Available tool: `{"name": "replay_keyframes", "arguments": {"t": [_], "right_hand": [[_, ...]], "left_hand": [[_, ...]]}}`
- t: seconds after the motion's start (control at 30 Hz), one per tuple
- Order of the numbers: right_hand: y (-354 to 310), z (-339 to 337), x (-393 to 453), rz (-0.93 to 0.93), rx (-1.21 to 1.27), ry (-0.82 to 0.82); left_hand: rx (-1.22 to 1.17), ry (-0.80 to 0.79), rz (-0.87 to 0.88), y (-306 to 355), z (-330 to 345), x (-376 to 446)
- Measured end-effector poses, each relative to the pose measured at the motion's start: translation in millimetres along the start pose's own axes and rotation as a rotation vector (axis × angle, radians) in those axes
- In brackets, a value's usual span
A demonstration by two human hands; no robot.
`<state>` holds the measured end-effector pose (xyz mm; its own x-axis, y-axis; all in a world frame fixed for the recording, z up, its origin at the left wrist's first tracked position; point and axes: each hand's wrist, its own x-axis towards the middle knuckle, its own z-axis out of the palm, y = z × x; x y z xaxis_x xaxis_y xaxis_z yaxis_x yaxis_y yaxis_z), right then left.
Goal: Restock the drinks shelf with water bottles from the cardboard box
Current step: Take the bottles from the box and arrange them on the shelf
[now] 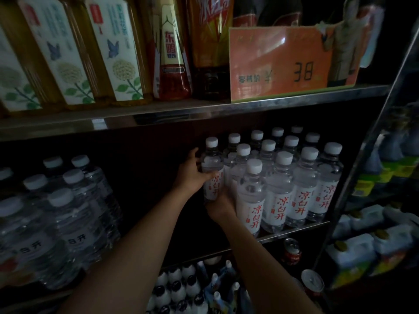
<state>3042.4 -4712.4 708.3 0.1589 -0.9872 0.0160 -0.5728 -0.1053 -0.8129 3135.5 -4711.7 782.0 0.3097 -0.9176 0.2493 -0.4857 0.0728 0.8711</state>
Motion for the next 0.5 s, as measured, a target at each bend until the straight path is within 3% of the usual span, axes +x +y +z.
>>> {"name": "replay_keyframes", "arguments": {"t": [0.1,0.23,0.37,0.5], "right_hand": [[-8.2,-10.3,-10.2,0.011,-0.064,-0.167],[-13.6,-24.6,-35.9,-0.008,-0.061,-0.250],[-13.2,-44.5,-71.0,-0.083,-0.075,-0.200],[-12.4,-73.2,-111.9,-0.053,0.095,-0.186]], "left_hand": [[-0.010,-0.033,-0.055,4.9,-9.4,-17.7],[0.060,-0.001,-0.101,12.0,-33.9,-47.6],[0.161,-0.032,-0.076,15.7,-60.4,-89.1],[0.133,-0.109,-0.094,23.3,-78.9,-135.2]]}}
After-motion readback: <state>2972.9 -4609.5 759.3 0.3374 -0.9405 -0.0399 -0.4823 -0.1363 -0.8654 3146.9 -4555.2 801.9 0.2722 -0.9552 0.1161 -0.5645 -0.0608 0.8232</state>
